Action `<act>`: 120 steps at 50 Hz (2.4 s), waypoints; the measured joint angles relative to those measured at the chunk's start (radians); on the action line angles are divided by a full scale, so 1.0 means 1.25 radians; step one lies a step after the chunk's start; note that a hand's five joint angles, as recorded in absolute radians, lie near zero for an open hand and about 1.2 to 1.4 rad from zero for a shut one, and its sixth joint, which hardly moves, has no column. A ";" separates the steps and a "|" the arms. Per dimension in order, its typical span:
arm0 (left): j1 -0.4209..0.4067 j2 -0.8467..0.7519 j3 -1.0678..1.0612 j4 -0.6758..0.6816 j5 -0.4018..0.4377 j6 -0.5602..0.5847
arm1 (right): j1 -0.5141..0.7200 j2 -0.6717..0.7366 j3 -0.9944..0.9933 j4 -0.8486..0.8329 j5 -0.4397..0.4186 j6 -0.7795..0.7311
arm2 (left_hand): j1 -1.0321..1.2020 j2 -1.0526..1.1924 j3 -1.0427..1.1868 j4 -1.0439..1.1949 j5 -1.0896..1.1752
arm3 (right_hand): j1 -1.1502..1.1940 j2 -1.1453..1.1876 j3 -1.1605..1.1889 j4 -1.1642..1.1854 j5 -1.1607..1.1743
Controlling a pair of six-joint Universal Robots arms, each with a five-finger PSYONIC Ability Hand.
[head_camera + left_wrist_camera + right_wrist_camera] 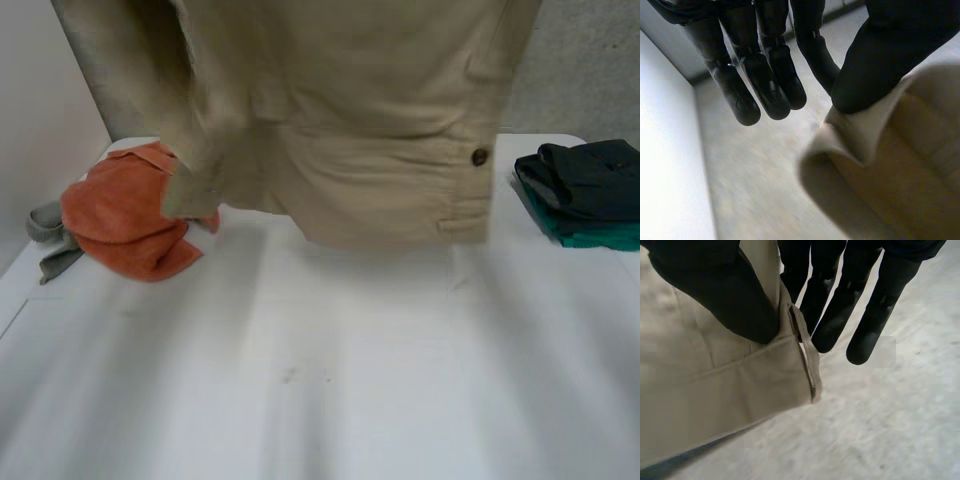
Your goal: Fold the laundry.
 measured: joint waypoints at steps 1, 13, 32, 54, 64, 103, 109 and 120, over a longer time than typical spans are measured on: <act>0.010 -0.003 0.019 0.000 0.003 0.000 | -0.002 0.000 -0.015 0.004 0.004 0.008 | 0.000 0.000 0.000 0.000 0.000 | 0.000 0.000 0.000 0.000 0.000; 0.116 -0.241 0.108 0.006 0.069 0.002 | 0.018 0.206 -0.081 0.030 0.079 0.032 | 0.000 0.000 0.000 0.002 0.012 | 0.000 0.000 0.000 0.000 0.002; 0.134 -0.845 0.341 0.108 0.136 0.107 | 0.104 0.654 -0.168 -0.145 0.274 -0.066 | -0.329 -0.308 -0.286 -0.289 -0.271 | -0.629 -0.686 -0.692 -0.699 -0.686; 0.010 -0.495 -0.259 0.076 0.130 0.122 | -0.004 0.318 0.155 -0.039 0.132 -0.239 | -0.731 -0.766 -0.757 -0.770 -0.740 | -0.696 -0.763 -0.781 -0.790 -0.769; -0.025 -0.514 -0.380 0.057 0.136 0.116 | -0.063 0.295 0.342 0.042 0.084 -0.302 | -0.660 -0.706 -0.703 -0.704 -0.668 | -0.696 -0.763 -0.781 -0.790 -0.769; 0.210 -0.808 0.098 0.222 0.145 0.109 | -0.117 0.194 0.558 -0.078 0.092 -0.300 | 0.004 0.000 -0.001 -0.001 -0.003 | -0.692 -0.730 -0.745 -0.753 -0.732; 0.256 -0.939 0.287 0.196 0.215 0.111 | -0.109 0.189 0.569 -0.075 0.097 -0.299 | 0.004 0.000 -0.001 -0.001 -0.003 | -0.692 -0.730 -0.745 -0.753 -0.731; 0.274 -1.020 0.376 0.187 0.262 0.114 | -0.085 0.189 0.577 -0.076 0.085 -0.300 | -0.522 -0.493 -0.483 -0.494 -0.458 | -0.692 -0.730 -0.745 -0.753 -0.732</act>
